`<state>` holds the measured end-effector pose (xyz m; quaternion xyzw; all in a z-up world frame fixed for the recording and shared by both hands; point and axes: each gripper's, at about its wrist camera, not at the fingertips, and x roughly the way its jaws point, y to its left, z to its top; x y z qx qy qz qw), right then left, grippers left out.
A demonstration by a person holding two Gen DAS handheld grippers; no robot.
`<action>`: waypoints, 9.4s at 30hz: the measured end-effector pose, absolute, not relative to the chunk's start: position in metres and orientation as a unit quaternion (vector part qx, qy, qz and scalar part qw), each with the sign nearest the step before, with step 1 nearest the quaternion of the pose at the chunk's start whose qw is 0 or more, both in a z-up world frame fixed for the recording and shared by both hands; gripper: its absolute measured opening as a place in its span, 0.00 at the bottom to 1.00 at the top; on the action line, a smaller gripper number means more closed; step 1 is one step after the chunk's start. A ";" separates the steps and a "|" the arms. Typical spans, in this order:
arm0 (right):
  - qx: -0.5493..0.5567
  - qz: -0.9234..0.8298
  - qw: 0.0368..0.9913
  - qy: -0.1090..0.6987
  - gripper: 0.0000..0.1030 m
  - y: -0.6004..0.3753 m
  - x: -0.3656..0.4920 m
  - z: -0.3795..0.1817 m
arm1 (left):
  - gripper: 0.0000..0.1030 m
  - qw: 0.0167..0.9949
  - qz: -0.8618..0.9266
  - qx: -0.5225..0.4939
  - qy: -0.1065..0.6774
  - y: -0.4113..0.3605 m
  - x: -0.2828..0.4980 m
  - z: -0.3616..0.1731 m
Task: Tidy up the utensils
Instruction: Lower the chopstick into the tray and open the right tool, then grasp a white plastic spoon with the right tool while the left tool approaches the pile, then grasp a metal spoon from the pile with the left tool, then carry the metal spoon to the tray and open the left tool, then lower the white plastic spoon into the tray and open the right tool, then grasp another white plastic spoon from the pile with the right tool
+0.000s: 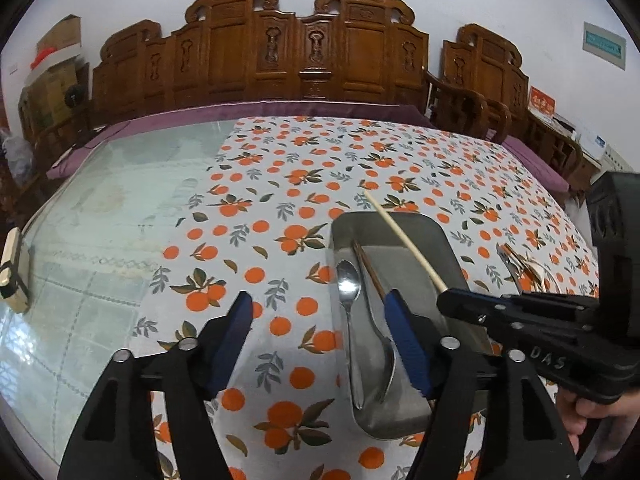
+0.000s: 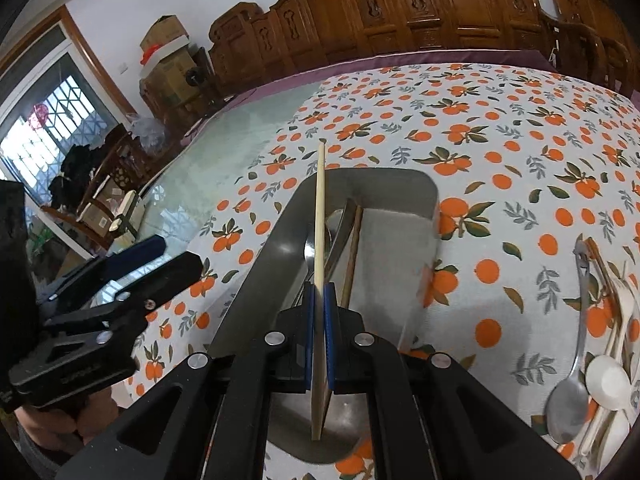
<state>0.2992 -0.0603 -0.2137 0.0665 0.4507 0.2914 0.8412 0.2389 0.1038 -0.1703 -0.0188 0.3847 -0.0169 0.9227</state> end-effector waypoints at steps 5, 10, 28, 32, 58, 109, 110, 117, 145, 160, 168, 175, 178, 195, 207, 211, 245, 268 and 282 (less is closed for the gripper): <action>0.060 0.291 0.840 0.453 0.09 -0.055 0.296 -0.218 | 0.65 0.923 -0.013 -0.024 0.383 0.108 0.239 -0.169; 0.050 0.297 0.840 0.450 0.09 -0.057 0.293 -0.219 | 0.66 0.923 -0.014 -0.026 0.384 0.108 0.239 -0.169; -0.059 0.196 0.901 0.382 0.10 -0.218 0.251 -0.175 | 0.86 0.930 -0.054 -0.024 0.362 0.059 0.233 -0.160; -0.077 0.161 0.901 0.396 0.19 -0.255 0.254 -0.184 | 0.86 0.929 -0.067 -0.022 0.364 0.044 0.231 -0.160; -0.110 0.170 0.855 0.478 0.26 -0.271 0.266 -0.259 | 0.86 0.913 -0.143 0.041 0.380 -0.040 0.212 -0.180; -0.004 0.127 0.896 0.426 0.09 -0.312 0.283 -0.237 | 0.49 0.862 -0.167 0.040 0.477 -0.144 0.268 -0.259; -0.005 0.127 0.896 0.426 0.09 -0.312 0.283 -0.236 | 0.47 0.864 -0.166 0.039 0.475 -0.143 0.268 -0.259; -0.007 0.127 0.895 0.427 0.09 -0.310 0.282 -0.236 | 0.35 0.866 -0.159 0.037 0.472 -0.141 0.266 -0.258; -0.011 0.144 0.896 0.419 0.09 -0.302 0.282 -0.230 | 0.01 0.903 -0.115 0.020 0.413 -0.108 0.256 -0.208; -0.018 0.149 0.899 0.411 0.09 -0.291 0.279 -0.226 | 0.01 0.918 -0.076 0.030 0.387 -0.083 0.260 -0.188; -0.010 0.164 0.901 0.402 0.09 -0.280 0.273 -0.216 | 0.01 0.925 -0.065 0.027 0.373 -0.060 0.248 -0.171; -0.009 0.187 0.901 0.391 0.09 -0.259 0.263 -0.205 | 0.01 0.928 -0.047 0.013 0.369 -0.029 0.234 -0.158; -0.012 0.198 0.901 0.385 0.09 -0.249 0.258 -0.200 | 0.01 0.929 -0.034 0.009 0.369 -0.015 0.229 -0.156; -0.024 0.239 0.894 0.378 0.09 -0.212 0.245 -0.193 | 0.01 0.913 0.050 0.026 0.404 0.031 0.240 -0.189; -0.030 0.245 0.888 0.387 0.09 -0.203 0.243 -0.197 | 0.01 0.895 0.049 0.018 0.444 0.041 0.253 -0.216; -0.037 0.255 0.884 0.391 0.09 -0.192 0.239 -0.199 | 0.01 0.891 0.046 0.020 0.451 0.039 0.254 -0.220; 0.068 0.319 0.853 0.407 0.09 -0.087 0.293 -0.193 | 0.24 0.919 0.029 -0.033 0.392 0.097 0.238 -0.159; 0.010 0.304 0.871 0.386 0.12 -0.102 0.286 -0.195 | 0.25 0.922 0.014 -0.029 0.385 0.083 0.231 -0.156; -0.062 0.194 0.901 0.382 0.20 -0.232 0.247 -0.188 | 0.25 0.920 -0.067 0.001 0.385 0.007 0.220 -0.163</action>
